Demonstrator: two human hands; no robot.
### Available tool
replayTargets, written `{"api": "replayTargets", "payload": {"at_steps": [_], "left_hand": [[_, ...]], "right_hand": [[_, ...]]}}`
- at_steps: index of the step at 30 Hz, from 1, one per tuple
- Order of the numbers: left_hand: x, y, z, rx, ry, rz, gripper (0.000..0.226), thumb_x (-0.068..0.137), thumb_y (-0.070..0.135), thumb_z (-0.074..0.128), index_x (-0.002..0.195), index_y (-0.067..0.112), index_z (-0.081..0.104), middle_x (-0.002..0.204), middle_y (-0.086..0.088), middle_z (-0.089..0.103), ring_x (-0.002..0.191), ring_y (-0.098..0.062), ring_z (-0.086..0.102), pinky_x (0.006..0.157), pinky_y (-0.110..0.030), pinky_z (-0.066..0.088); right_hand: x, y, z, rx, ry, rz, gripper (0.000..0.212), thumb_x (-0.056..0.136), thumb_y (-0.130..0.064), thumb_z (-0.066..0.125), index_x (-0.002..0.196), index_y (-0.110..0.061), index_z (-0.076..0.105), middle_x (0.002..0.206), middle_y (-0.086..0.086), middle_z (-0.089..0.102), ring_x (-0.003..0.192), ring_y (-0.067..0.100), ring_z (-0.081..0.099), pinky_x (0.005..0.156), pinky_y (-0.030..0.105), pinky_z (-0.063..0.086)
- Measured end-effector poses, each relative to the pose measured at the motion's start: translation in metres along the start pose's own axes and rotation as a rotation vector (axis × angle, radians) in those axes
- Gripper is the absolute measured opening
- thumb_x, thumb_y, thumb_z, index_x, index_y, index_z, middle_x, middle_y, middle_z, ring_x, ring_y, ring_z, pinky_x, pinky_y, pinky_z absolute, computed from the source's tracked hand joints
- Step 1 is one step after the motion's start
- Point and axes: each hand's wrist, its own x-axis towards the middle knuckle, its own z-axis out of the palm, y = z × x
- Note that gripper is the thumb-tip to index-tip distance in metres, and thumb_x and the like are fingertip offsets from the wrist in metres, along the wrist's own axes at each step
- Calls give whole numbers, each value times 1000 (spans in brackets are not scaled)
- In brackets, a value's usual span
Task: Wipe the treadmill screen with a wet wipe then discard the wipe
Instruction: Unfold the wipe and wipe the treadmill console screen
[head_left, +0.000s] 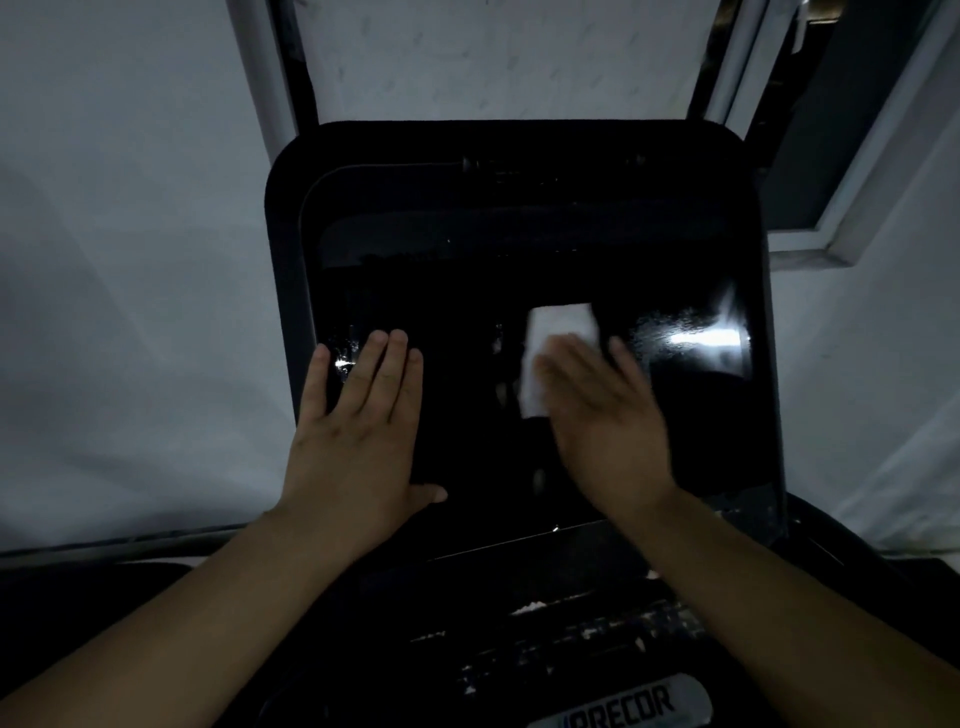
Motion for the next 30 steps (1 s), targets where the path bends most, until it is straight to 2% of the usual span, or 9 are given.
{"api": "replayTargets", "payload": {"at_steps": [3, 6, 9, 12, 15, 18, 21, 25, 30], "left_hand": [[0, 2, 1, 7, 15, -7, 132, 73, 87, 48, 157, 8, -17, 168, -13, -19, 154, -26, -21, 120, -62, -12], [0, 2, 1, -2, 33, -11, 133, 73, 87, 49, 156, 8, -19, 168, -14, -20, 154, -27, -22, 120, -62, -13], [-1, 1, 0, -16, 42, 1, 135, 69, 86, 55, 158, 8, -8, 169, -15, -9, 156, -27, -13, 121, -63, -8], [0, 1, 1, -29, 56, 5, 136, 60, 81, 68, 159, 5, 14, 169, -17, 12, 157, -29, 8, 123, -63, 1], [1, 0, 5, -52, 88, 6, 129, 62, 79, 67, 157, 4, 24, 167, -18, 22, 156, -30, 16, 123, -64, 6], [1, -1, 7, -37, 79, 9, 130, 62, 80, 66, 158, 5, 22, 167, -17, 19, 156, -29, 13, 123, -64, 5], [1, -1, 6, -24, 68, 4, 135, 60, 81, 69, 159, 5, 18, 168, -17, 15, 157, -29, 9, 123, -63, 3], [0, -1, 7, -8, 58, -1, 136, 60, 83, 66, 160, 6, 13, 169, -16, 11, 157, -28, 5, 123, -63, 0], [0, -1, 7, -18, 50, 1, 136, 63, 84, 63, 160, 7, 5, 170, -15, 4, 157, -27, -1, 123, -62, -4]], "right_hand": [[-12, 42, -7, -70, -40, 149, 39, 93, -11, 59, 131, -5, 66, 140, 16, 64, 135, 30, 57, 118, 55, 35], [-8, 40, -8, -76, -63, 183, 38, 95, -13, 54, 129, -2, 66, 139, 19, 64, 134, 33, 58, 119, 55, 34], [6, 2, -1, 10, -58, 117, 36, 94, -14, 56, 126, -3, 68, 137, 16, 66, 135, 33, 56, 120, 53, 32], [12, -61, 6, 147, 9, 15, 32, 99, -13, 52, 123, -5, 72, 137, 14, 67, 136, 31, 56, 121, 51, 32], [5, -99, 6, 202, -29, -77, 34, 98, -20, 59, 128, -8, 69, 140, 11, 65, 139, 25, 53, 122, 49, 33], [0, -84, 2, 162, -35, -117, 33, 103, -18, 50, 128, -11, 70, 143, 9, 63, 140, 24, 52, 119, 51, 36], [-5, -56, -5, 122, -41, -67, 39, 107, -21, 39, 127, -8, 71, 141, 11, 64, 140, 25, 53, 116, 54, 38], [-26, -49, -8, 117, -51, -26, 31, 101, -10, 52, 126, -3, 70, 140, 14, 64, 140, 28, 52, 117, 53, 38], [-62, -70, -7, 159, -67, -157, 35, 96, -8, 61, 129, 0, 68, 145, 17, 59, 142, 30, 49, 119, 54, 37]]}}
